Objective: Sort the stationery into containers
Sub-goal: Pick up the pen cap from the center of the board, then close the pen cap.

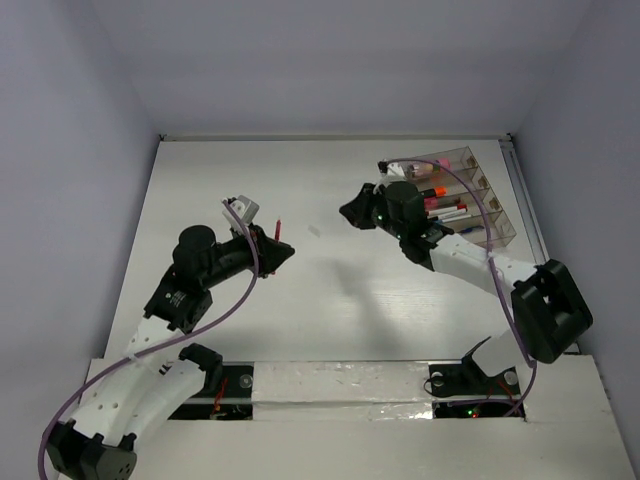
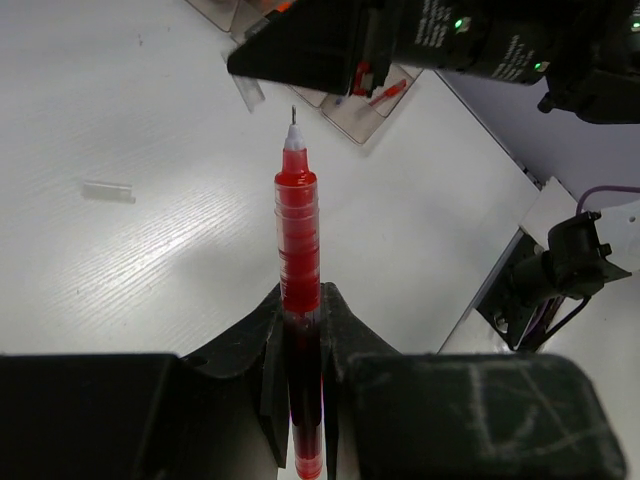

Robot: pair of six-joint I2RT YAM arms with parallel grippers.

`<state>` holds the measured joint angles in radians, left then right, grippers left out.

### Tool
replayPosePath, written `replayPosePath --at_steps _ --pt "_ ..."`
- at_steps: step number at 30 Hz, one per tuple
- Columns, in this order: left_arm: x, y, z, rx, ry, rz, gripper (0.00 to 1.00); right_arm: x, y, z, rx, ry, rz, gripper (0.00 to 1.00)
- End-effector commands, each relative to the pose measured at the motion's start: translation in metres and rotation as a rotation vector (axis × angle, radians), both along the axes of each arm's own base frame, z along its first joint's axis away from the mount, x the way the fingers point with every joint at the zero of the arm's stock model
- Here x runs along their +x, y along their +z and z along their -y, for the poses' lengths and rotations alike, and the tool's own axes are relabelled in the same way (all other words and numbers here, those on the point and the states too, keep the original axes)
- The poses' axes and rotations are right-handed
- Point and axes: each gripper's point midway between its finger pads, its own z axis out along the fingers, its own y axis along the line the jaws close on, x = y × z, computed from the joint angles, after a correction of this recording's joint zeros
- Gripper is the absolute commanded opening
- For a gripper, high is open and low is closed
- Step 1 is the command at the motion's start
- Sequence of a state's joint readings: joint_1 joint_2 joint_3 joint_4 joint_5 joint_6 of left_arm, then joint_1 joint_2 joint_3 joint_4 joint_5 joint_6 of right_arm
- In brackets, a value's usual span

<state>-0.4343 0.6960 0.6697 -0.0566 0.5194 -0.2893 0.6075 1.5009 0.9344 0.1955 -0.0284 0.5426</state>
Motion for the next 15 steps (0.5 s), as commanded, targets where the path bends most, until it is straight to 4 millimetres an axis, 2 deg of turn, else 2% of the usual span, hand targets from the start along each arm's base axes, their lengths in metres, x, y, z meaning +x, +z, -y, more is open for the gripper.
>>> replayPosePath --at_steps 1,2,3,5,7,8,9,11,15 --pt "0.001 0.021 0.004 -0.031 -0.036 0.062 0.00 -0.010 0.112 -0.050 0.306 0.155 0.273 0.00" --pt "0.001 0.021 0.005 -0.031 -0.041 0.061 0.00 -0.010 0.131 -0.053 0.365 0.169 0.332 0.00" --pt "0.002 0.019 0.006 -0.028 -0.044 0.053 0.00 -0.020 0.140 -0.064 0.401 0.207 0.345 0.00" --pt "0.002 0.017 0.007 -0.026 -0.047 0.047 0.00 -0.026 0.163 -0.072 0.491 0.223 0.400 0.00" --pt "0.002 0.015 0.007 -0.024 -0.049 0.038 0.00 -0.034 0.175 -0.081 0.550 0.243 0.410 0.00" --pt "0.003 0.015 0.008 -0.024 -0.051 0.036 0.00 -0.037 0.189 -0.083 0.588 0.252 0.441 0.00" --pt "0.003 0.013 0.009 -0.023 -0.055 0.029 0.00 -0.036 0.192 -0.084 0.604 0.251 0.448 0.00" --pt "0.005 0.012 0.007 -0.023 -0.050 0.022 0.00 -0.049 0.210 -0.092 0.669 0.287 0.480 0.00" --pt "0.005 0.011 0.006 -0.028 -0.045 0.013 0.00 -0.059 0.222 -0.099 0.722 0.313 0.505 0.00"
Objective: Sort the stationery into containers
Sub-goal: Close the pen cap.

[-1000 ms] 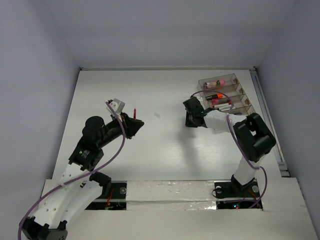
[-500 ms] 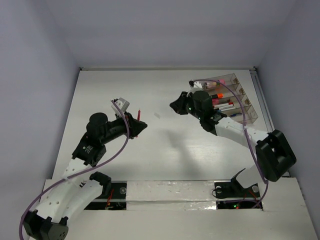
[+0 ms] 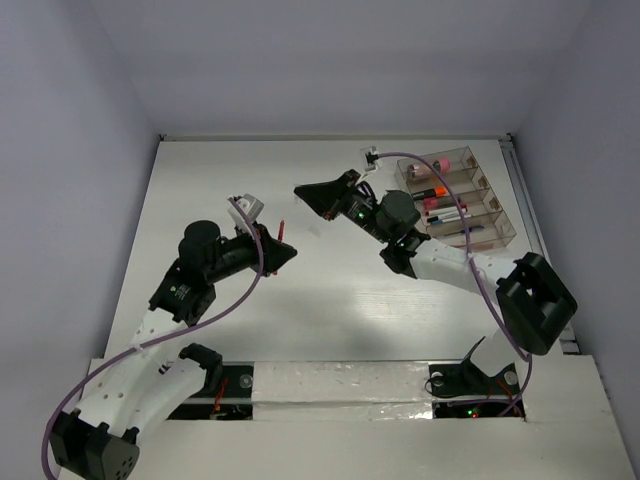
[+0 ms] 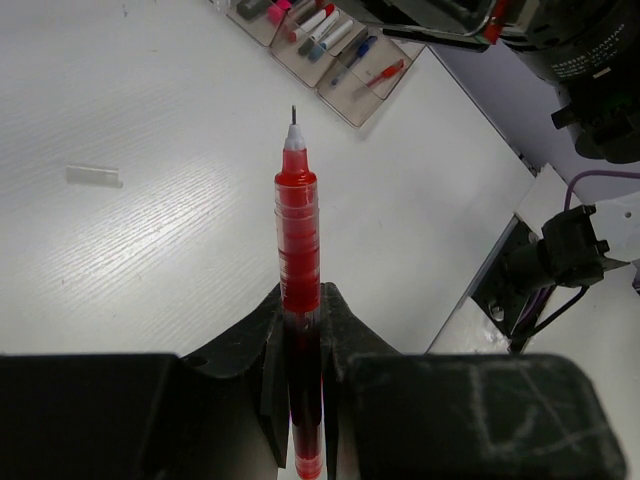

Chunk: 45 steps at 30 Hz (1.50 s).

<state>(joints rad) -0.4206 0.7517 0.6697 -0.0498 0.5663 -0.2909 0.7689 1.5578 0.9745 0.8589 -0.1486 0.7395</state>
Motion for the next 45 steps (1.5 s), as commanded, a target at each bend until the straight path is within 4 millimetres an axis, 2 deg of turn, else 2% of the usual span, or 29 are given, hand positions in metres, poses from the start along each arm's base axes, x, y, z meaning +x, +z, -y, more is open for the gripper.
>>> replayPosePath --at_steps 1,7,20,32,40,45 --pt "0.002 0.023 0.001 -0.040 -0.011 0.060 0.00 -0.020 0.066 -0.004 0.181 0.042 0.141 0.00" --pt "0.007 0.025 0.000 -0.050 0.004 0.065 0.00 -0.031 0.070 -0.018 0.175 0.079 0.164 0.00" --pt "0.010 0.027 -0.004 -0.059 0.024 0.070 0.00 -0.041 0.057 -0.038 0.160 0.125 0.155 0.00" --pt "0.011 0.031 -0.008 -0.066 0.041 0.086 0.00 -0.045 0.049 -0.042 0.160 0.139 0.144 0.00" --pt "0.013 0.032 -0.010 -0.069 0.051 0.088 0.00 -0.055 0.051 -0.044 0.169 0.153 0.156 0.00" --pt "0.012 0.033 -0.010 -0.072 0.049 0.091 0.00 -0.054 0.051 -0.043 0.171 0.146 0.160 0.00"
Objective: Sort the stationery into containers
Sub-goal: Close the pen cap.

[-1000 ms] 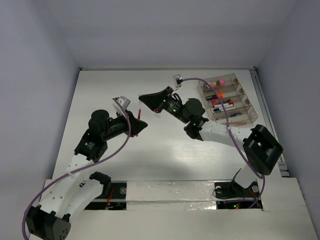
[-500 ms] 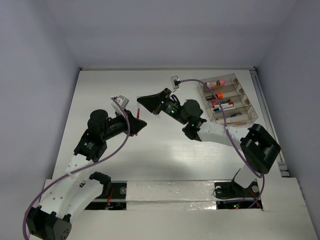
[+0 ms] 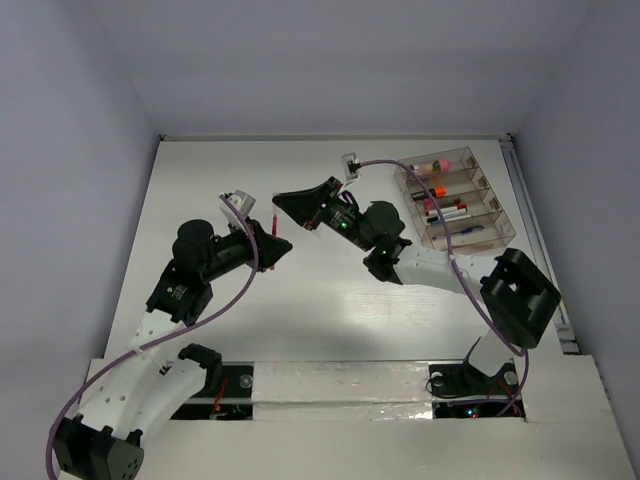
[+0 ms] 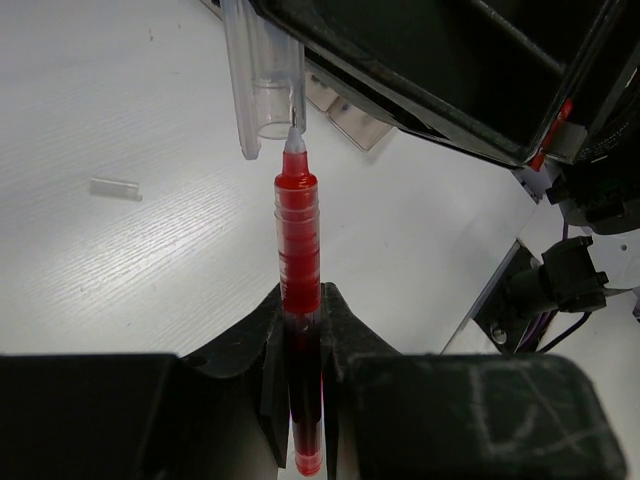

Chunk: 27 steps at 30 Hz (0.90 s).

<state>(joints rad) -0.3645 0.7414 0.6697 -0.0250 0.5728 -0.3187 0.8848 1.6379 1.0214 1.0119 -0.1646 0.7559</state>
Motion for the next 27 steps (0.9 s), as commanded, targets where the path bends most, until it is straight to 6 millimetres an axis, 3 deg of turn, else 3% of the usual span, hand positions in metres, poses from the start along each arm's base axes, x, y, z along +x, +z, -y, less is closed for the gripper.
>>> replayPosePath --at_steps 1,8,16,27 --pt "0.001 0.025 0.001 -0.041 -0.009 0.084 0.00 -0.010 0.032 0.002 0.084 0.001 0.081 0.00" --pt "-0.002 0.023 0.006 -0.044 -0.042 0.072 0.00 0.012 0.045 0.004 0.070 -0.099 0.039 0.00" --pt "0.000 0.023 0.004 -0.042 -0.030 0.073 0.00 0.007 0.058 0.014 0.119 -0.116 0.080 0.00" --pt "0.005 0.025 -0.003 -0.035 0.021 0.084 0.00 -0.004 0.039 0.006 0.091 -0.071 0.055 0.00"
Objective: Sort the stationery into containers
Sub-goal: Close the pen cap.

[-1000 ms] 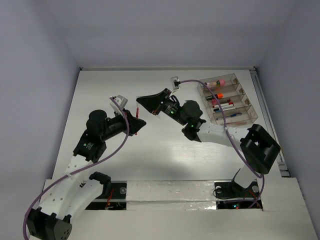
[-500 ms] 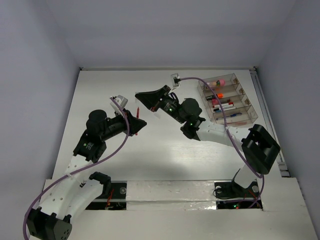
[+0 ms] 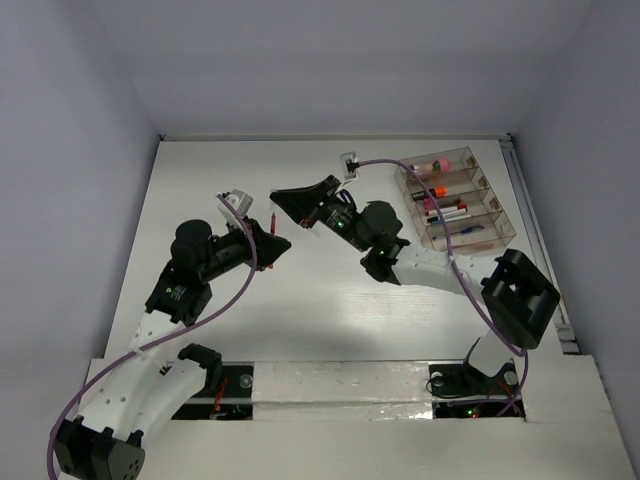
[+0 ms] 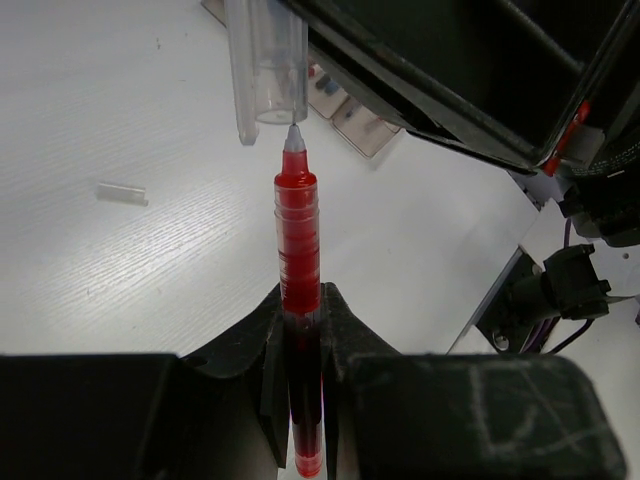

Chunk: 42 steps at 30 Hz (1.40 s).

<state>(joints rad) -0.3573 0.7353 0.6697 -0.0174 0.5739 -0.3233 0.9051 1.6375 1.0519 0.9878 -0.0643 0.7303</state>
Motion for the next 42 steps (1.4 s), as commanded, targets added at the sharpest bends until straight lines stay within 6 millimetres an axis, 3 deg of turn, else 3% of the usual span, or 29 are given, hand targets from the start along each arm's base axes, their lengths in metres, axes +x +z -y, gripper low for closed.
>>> replayPosePath --at_steps 1,17,23,29,42 --pt "0.004 0.022 -0.002 -0.027 0.018 0.078 0.00 -0.015 0.028 0.006 0.070 0.012 0.063 0.00" --pt "0.005 0.025 -0.005 -0.034 0.029 0.090 0.00 -0.020 0.031 0.003 0.060 0.027 0.084 0.00" --pt "0.006 0.030 -0.006 -0.052 0.038 0.094 0.00 -0.032 -0.001 -0.009 0.030 0.092 0.021 0.00" --pt "0.008 0.034 -0.006 -0.065 0.047 0.102 0.00 -0.047 -0.022 -0.014 0.019 0.146 -0.023 0.00" --pt "0.019 0.050 -0.008 -0.067 0.083 0.121 0.00 -0.069 -0.058 0.000 -0.062 0.174 -0.074 0.00"
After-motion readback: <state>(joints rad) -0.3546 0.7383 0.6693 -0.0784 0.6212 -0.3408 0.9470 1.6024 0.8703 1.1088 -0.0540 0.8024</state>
